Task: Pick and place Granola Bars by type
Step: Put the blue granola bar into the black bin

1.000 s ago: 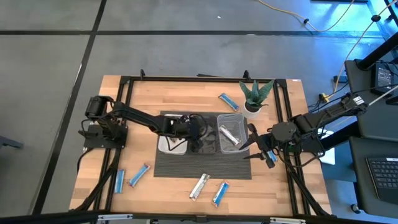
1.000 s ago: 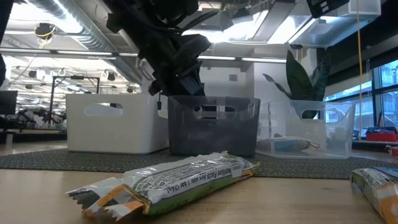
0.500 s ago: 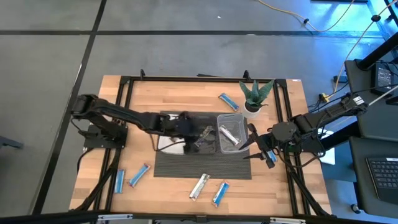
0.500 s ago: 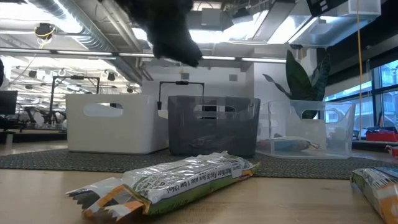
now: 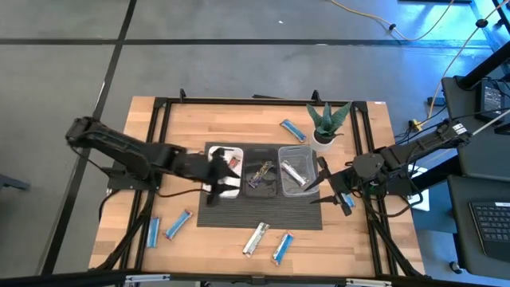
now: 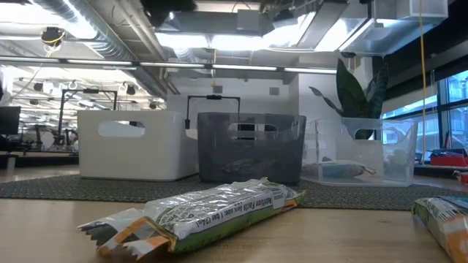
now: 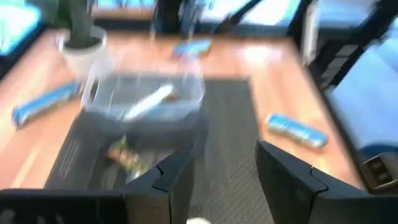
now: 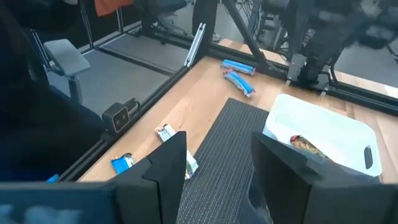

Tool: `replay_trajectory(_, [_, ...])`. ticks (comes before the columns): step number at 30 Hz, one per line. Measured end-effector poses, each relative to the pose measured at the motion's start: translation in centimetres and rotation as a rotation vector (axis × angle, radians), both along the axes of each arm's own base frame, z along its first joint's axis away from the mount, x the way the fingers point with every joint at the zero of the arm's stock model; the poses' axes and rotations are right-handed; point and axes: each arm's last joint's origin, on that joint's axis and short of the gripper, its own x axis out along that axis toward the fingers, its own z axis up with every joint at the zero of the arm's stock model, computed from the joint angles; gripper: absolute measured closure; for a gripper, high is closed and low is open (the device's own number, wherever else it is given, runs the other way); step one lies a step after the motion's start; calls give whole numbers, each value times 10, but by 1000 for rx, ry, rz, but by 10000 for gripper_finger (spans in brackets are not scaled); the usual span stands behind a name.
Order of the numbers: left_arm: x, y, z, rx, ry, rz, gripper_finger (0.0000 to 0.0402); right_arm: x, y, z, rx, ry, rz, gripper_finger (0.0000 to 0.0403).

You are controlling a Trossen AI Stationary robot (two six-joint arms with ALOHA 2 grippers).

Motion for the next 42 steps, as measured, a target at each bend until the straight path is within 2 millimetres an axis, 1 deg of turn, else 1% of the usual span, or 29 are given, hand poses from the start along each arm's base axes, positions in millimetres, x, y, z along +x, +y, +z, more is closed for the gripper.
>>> replay_trajectory(3, [-25,1,-9,-38,-141,-30,242,0,0,0,-5,1,1,221])
replay_trajectory(7, [-54,10,-31,-90,-332,-29,240,2,0,4,21,-43,-20,221])
replay_trajectory(9, [-66,16,-45,-104,-393,-19,241,5,-4,10,60,-96,-102,221])
replay_trajectory(13, [-85,26,-63,-146,-452,7,244,12,-19,24,130,-119,-363,221])
replay_trajectory(16, [-93,33,-66,-148,-479,30,244,22,-30,36,117,-94,-454,221])
replay_trajectory(20, [-98,40,-61,-149,-528,66,244,44,-47,58,98,-15,-561,221])
replay_trajectory(24, [-101,45,-58,-151,-549,98,241,68,-74,75,71,130,-708,221])
replay_trajectory(27, [-101,47,-57,-150,-560,113,240,85,-99,82,79,232,-828,221])
replay_trajectory(29, [-101,48,-58,-148,-553,115,241,94,-118,81,89,300,-909,221])
replay_trajectory(31, [-101,48,-58,-148,-553,115,242,99,-137,75,107,372,-993,221])
replay_trajectory(35, [-101,48,-58,-147,-550,115,240,110,-172,59,123,418,-1106,221])
replay_trajectory(38, [-101,48,-58,-130,-551,112,240,117,-190,47,162,445,-1173,221])
replay_trajectory(40, [-101,48,-58,-118,-551,110,242,126,-201,41,192,413,-1203,221])
replay_trajectory(42, [-101,48,-58,-113,-551,111,244,130,-209,35,161,425,-1202,221])
